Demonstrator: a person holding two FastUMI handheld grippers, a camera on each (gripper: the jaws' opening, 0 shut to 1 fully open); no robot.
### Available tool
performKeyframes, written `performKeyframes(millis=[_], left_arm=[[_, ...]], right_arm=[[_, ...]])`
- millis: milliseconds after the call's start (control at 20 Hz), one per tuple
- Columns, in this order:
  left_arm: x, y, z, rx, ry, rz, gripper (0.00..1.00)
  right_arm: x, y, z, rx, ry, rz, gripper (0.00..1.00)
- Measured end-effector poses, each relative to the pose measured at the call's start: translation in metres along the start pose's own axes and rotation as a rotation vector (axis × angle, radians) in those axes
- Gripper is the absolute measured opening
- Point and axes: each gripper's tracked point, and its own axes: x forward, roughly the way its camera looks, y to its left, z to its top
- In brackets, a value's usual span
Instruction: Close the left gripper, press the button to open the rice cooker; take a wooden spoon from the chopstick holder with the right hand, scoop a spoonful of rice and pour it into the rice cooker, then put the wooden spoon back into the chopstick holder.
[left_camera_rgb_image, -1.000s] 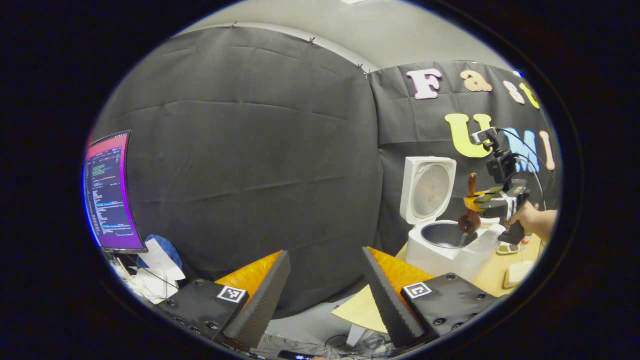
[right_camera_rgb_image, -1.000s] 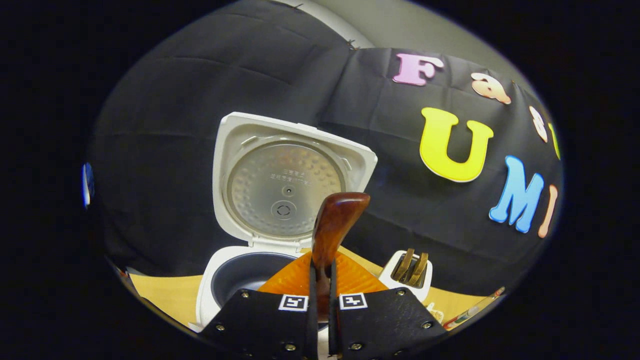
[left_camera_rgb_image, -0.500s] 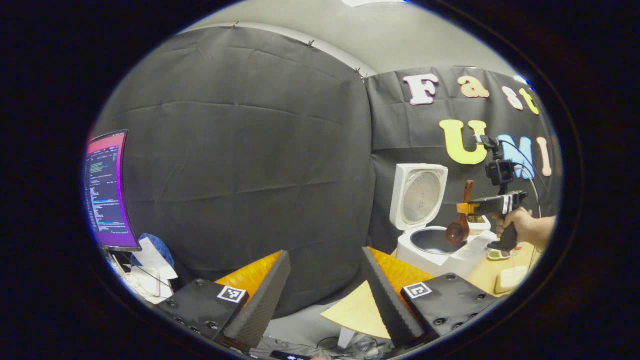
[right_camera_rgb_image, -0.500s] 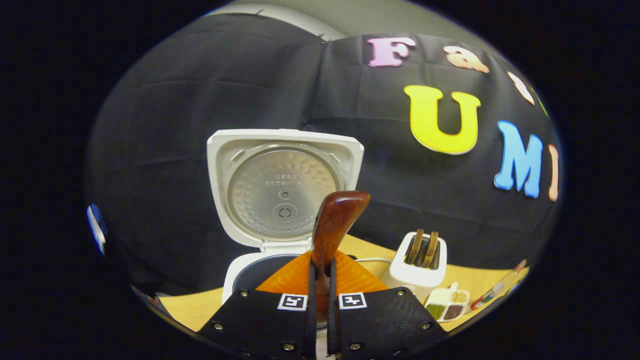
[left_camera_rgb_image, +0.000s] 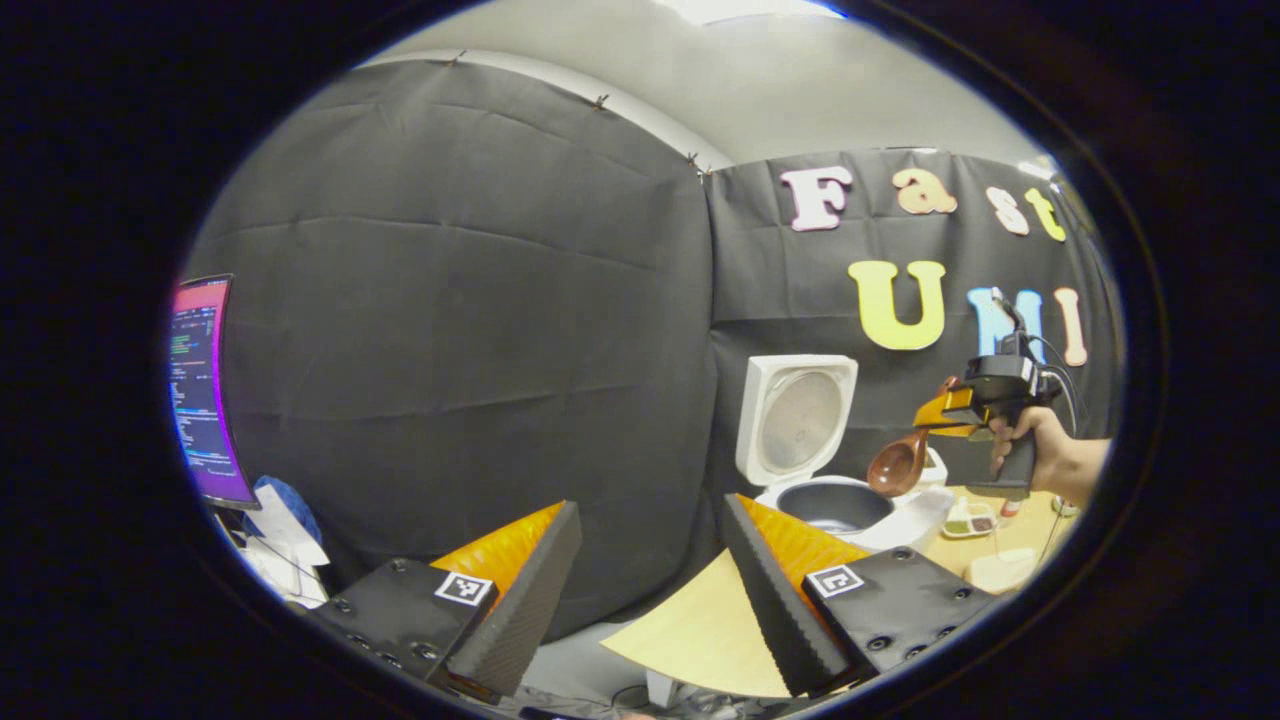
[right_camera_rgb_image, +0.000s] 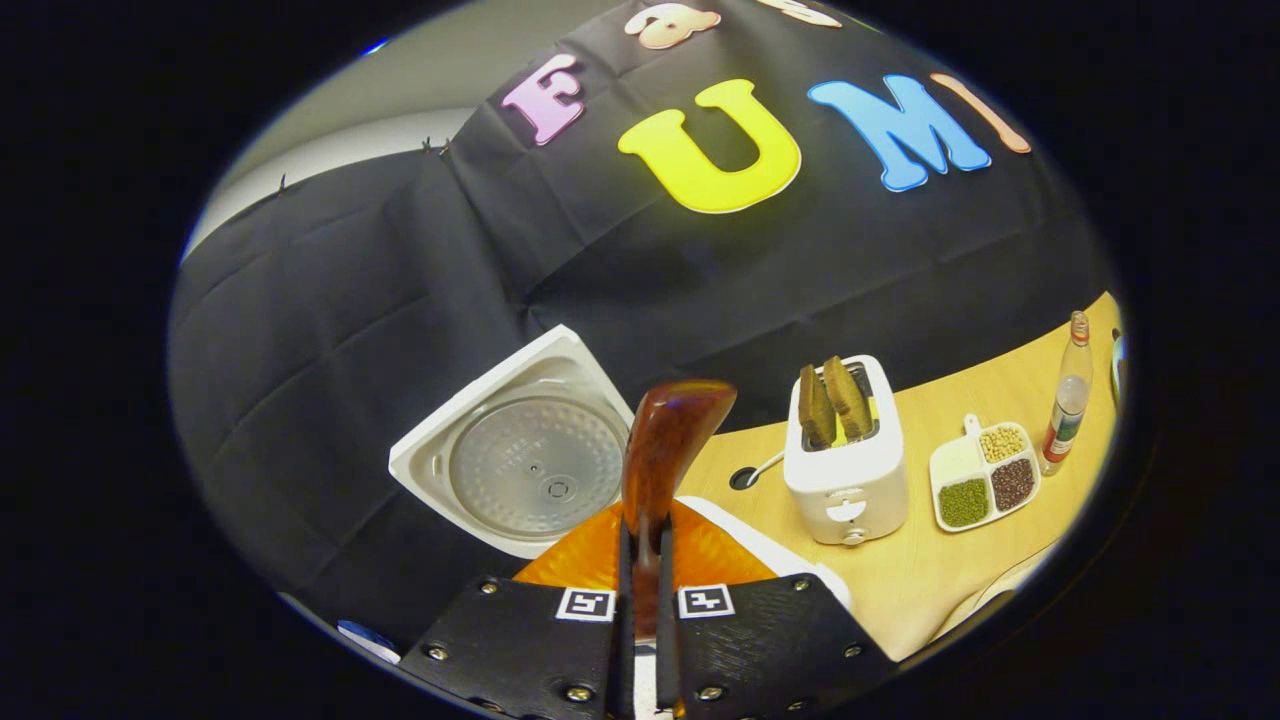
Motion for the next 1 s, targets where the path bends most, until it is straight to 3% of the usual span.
performKeyframes(millis=[250, 800, 850, 1000], left_arm=[[0.007, -0.05, 0.027, 0.006, -0.051, -0.087, 1.0], [-0.003, -0.167, 0.053, -0.002, -0.098, -0.244, 0.98], [-0.005, -0.177, 0.055, -0.007, -0.1, -0.254, 0.92], [-0.011, -0.2, 0.061, -0.01, -0.11, -0.285, 0.92]], right_arm=[[-0.046, -0.034, 0.034, 0.042, -0.052, -0.032, 0.08], [-0.156, -0.157, 0.09, 0.063, -0.146, -0.19, 0.09], [-0.166, -0.168, 0.093, 0.061, -0.157, -0.202, 0.08], [-0.196, -0.196, 0.102, 0.055, -0.187, -0.241, 0.08]])
